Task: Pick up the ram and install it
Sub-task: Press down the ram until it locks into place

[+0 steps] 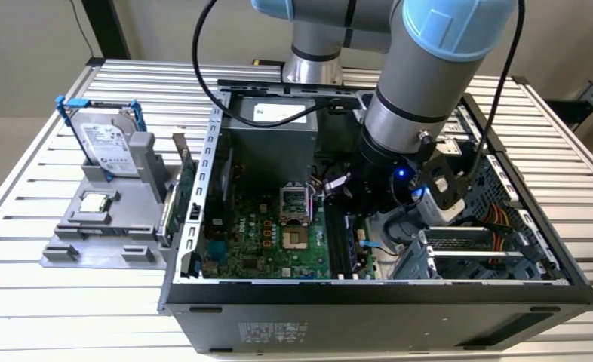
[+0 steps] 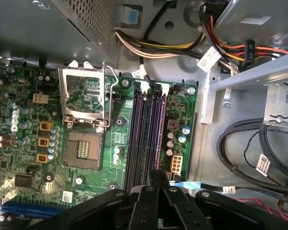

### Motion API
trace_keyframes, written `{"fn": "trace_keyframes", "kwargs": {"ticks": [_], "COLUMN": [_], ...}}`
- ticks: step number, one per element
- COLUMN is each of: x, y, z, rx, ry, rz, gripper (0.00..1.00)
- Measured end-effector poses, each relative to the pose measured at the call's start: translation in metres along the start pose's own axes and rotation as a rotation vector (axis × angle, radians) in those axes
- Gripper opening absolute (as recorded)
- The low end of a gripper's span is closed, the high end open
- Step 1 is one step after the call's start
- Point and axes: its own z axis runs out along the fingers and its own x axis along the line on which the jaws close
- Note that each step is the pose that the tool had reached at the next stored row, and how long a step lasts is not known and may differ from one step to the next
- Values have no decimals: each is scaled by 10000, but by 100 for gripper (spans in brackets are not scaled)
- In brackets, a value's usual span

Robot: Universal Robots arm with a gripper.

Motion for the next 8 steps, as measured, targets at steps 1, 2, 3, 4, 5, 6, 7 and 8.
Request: {"fn": "trace_keyframes", "kwargs": {"ticks": [1, 2, 3, 4, 5, 6, 7, 8], "x": [0, 0, 0, 0, 0, 1, 1, 1], "y": [0, 0, 0, 0, 0, 0, 0, 0], "z": [0, -1, 0, 0, 0, 0, 0, 0], "rx": [4, 8, 11, 13, 17, 19, 22, 24], "ry": [0, 1, 2, 3, 4, 4, 4, 5], "rz": [-71, -140, -207, -275, -339, -401, -466, -533], "gripper": [0, 0, 0, 0, 0, 0, 0, 0]}}
